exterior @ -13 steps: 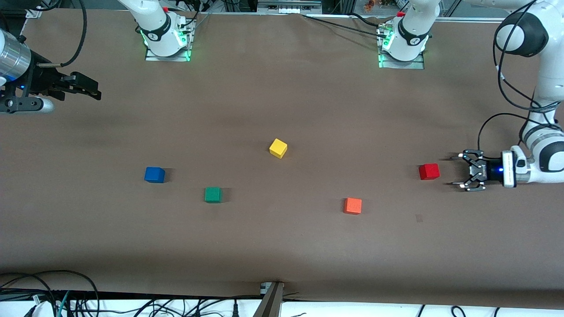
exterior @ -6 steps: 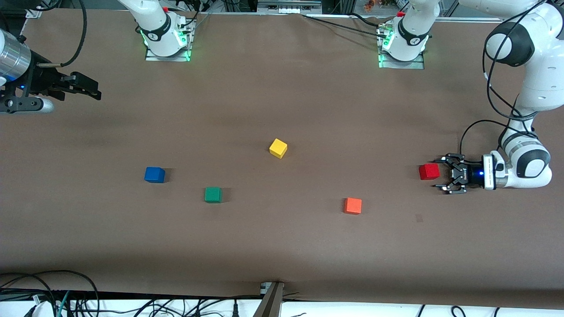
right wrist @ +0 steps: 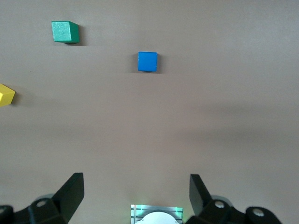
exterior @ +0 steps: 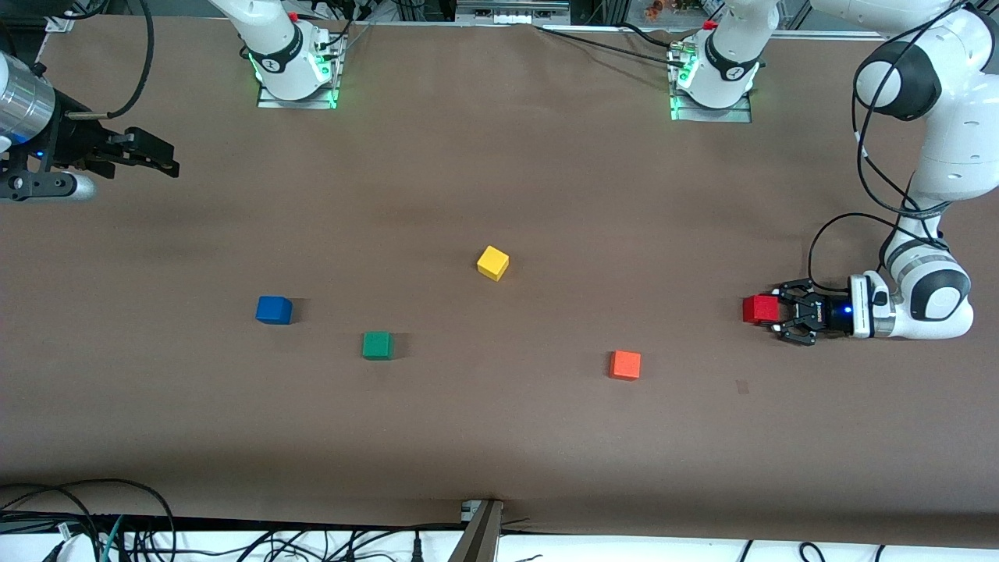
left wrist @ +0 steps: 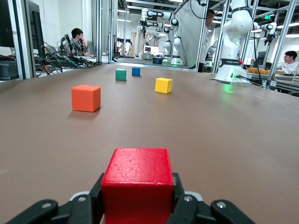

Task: Pass red block to right arm, stack on blue
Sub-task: 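Lift the red cube with the left gripper while the right gripper approaches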

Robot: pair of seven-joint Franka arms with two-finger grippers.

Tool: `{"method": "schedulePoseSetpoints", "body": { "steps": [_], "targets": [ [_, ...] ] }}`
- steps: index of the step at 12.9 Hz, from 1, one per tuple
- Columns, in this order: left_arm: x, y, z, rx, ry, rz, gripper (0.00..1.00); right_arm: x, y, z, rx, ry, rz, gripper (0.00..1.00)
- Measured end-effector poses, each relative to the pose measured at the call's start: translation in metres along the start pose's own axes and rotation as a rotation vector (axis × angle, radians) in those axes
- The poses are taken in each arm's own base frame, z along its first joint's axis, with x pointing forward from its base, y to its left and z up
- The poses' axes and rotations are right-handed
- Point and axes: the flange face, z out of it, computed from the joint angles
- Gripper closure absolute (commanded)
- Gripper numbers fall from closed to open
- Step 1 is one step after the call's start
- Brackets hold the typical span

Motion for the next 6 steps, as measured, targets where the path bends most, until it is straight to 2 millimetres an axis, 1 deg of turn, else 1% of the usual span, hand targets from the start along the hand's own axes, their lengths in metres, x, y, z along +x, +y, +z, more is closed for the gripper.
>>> {"method": "schedulePoseSetpoints", "body": {
  "steps": [2, 3, 5, 6],
  "targets": [
    [0.003, -0.002, 0.003, -0.006, 0.002, 0.012, 1.0, 0.0, 0.0, 0.0, 0.0, 0.0, 0.0, 0.0],
    [0.007, -0.005, 0.007, -0.015, 0.015, 0.023, 1.0, 0.0, 0.0, 0.0, 0.0, 0.0, 0.0, 0.0],
    [0.024, -0.015, 0.024, -0.043, 0.058, 0.05, 1.0, 0.0, 0.0, 0.0, 0.0, 0.0, 0.0, 0.0],
    [0.036, -0.023, 0.037, -0.059, 0.085, 0.061, 1.0, 0.0, 0.0, 0.0, 0.0, 0.0, 0.0, 0.0]
  ]
}}
